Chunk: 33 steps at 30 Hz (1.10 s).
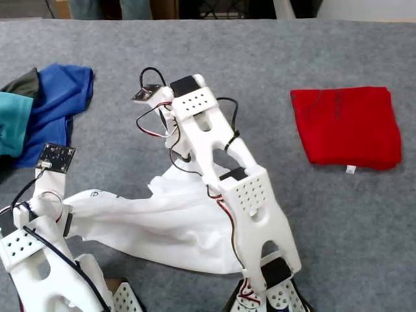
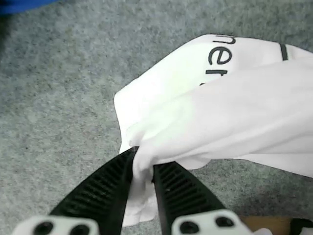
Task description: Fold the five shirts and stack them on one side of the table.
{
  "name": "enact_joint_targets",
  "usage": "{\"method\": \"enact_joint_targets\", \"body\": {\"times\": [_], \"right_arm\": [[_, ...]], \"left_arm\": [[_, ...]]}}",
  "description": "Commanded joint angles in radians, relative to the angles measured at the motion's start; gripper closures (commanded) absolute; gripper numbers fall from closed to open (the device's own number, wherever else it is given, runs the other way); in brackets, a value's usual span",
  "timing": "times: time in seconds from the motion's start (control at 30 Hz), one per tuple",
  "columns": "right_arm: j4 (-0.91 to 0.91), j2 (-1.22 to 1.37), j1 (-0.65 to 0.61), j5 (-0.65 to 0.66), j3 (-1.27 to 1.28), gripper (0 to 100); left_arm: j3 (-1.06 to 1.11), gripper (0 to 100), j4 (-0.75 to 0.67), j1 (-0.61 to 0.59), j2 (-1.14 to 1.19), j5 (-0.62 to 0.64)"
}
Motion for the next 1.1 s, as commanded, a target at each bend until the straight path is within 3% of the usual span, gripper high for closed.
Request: {"method": "enact_joint_targets", "body": {"times": [0.0,0.23,0.43,0.7,0.83,0.97,1.07], "right_arm": [[0.009,-0.013,-0.026,0.006,-0.056,71.5],[-0.037,0.108,-0.025,0.002,-0.058,78.0],[-0.032,0.137,-0.021,0.005,-0.059,96.5],[0.015,0.116,0.044,-0.051,-0.180,97.9],[0.015,0.051,0.123,-0.120,-0.335,98.2],[0.015,-0.013,0.207,-0.153,-0.450,98.3],[0.006,-0.025,0.279,-0.183,-0.526,98.3]], "left_arm": [[-0.012,97,-0.008,0.002,-0.014,0.009],[-0.010,97,-0.008,0.002,-0.014,0.009],[-0.012,97,-0.008,0.001,-0.014,0.009],[-0.036,97,-0.014,0.012,-0.014,0.017],[-0.111,97,-0.015,0.039,-0.014,0.161],[-0.186,97,-0.015,0.165,-0.009,0.325],[-0.226,90,-0.060,0.252,-0.003,0.473]]}}
